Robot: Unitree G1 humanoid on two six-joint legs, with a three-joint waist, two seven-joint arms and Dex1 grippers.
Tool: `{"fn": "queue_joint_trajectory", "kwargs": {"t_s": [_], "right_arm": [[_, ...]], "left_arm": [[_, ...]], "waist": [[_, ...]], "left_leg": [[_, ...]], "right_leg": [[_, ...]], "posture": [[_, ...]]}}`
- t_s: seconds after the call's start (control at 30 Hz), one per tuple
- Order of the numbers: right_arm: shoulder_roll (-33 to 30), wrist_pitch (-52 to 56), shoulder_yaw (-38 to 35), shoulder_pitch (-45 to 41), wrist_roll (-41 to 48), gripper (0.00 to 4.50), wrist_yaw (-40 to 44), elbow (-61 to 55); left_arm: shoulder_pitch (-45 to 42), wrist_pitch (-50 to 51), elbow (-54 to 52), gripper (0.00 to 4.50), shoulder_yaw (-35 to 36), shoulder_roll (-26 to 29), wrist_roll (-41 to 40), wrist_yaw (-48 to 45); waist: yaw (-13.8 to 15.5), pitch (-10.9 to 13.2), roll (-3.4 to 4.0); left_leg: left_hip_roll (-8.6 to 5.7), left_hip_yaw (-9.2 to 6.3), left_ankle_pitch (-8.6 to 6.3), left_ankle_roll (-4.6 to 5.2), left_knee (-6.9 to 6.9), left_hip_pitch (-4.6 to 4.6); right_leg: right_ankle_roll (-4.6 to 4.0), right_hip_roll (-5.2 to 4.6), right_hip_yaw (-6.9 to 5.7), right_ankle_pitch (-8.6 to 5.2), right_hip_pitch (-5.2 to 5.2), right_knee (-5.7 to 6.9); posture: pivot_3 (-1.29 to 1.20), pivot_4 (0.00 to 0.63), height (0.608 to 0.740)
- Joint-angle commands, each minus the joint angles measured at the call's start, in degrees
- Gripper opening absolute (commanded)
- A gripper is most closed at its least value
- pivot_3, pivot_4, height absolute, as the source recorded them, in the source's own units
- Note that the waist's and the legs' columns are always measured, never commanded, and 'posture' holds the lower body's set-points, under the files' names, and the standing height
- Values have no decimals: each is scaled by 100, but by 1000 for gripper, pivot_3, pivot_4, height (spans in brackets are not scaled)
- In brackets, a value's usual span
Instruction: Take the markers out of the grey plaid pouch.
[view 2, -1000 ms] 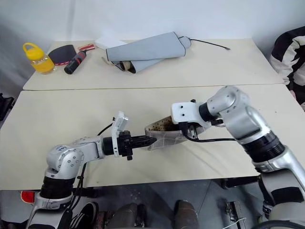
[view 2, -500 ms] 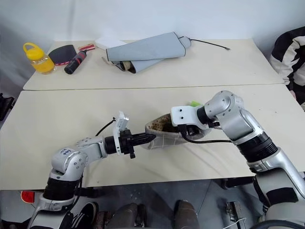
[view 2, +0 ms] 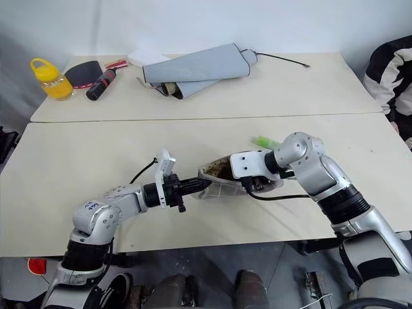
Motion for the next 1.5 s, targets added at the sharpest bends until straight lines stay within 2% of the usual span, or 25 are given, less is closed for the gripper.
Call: {"fn": "queue_joint_trajectory", "kwargs": {"t_s": [0.03,0.53,0.8,0.83,0.9,0.93,0.97,1.27,1.37,1.47,1.5], "right_arm": [[14,-219,-3,67,-175,990,-112,-5],[175,-570,95,132,-553,990,-282,208],[281,-166,123,210,-518,990,-44,320],[311,-91,90,208,-482,651,-45,306],[288,-172,54,201,-554,501,-109,314],[257,-216,29,207,-576,150,-120,303],[238,-238,10,212,-585,36,-125,293],[115,472,-520,247,32,14,169,-420],[123,541,-437,222,19,559,187,-467],[122,302,-319,166,-197,1509,43,-342],[129,223,-296,144,-251,1509,4,-295]], "left_arm": [[37,-91,-179,0,27,-17,5,40],[11,-76,-193,0,24,-42,-11,60],[18,-49,-279,0,-38,-41,-48,57],[18,-53,-281,0,-42,-37,-42,56],[22,-77,-262,0,-8,-34,-29,79],[24,-86,-254,0,2,-30,-22,84],[25,-92,-248,0,7,-27,-18,86],[-7,-123,-205,0,26,-11,6,91],[-38,-141,-142,0,1,-8,24,54],[-55,-144,-137,0,-1,-10,14,40],[-61,-140,-137,0,2,-11,9,39]], "waist": [[-2,0,0],[-6,0,0],[-11,-1,-1],[-11,-2,-1],[-10,-5,-6],[-10,-6,-6],[-10,-6,-7],[-4,-6,-8],[-4,-6,-7],[0,-6,-8],[-1,-6,-8]], "left_leg": [[0,0,0,0,0,0],[2,0,0,0,8,5],[4,-1,0,0,24,10],[4,-1,0,0,25,11],[4,-2,0,0,25,11],[4,-3,0,0,25,12],[3,-3,0,0,25,12],[2,-2,-1,0,23,7],[1,-2,-1,1,18,3],[0,-2,-1,1,11,3],[-1,-2,-1,1,9,3]], "right_leg": [[0,0,0,0,0,0],[0,0,2,0,6,3],[-2,-2,5,0,14,3],[-2,-2,5,0,14,4],[-2,-3,4,0,14,4],[-3,-4,4,0,15,4],[-3,-5,4,0,16,4],[-3,-9,3,1,9,5],[-3,-9,1,1,6,4],[-3,-8,-1,1,5,3],[-3,-8,-1,1,5,2]], "posture": [[0,150,740],[0,150,740],[0,150,740],[0,150,740],[0,150,740],[0,150,740],[0,150,740],[0,150,740],[0,150,740],[0,150,740],[0,150,740]]}}
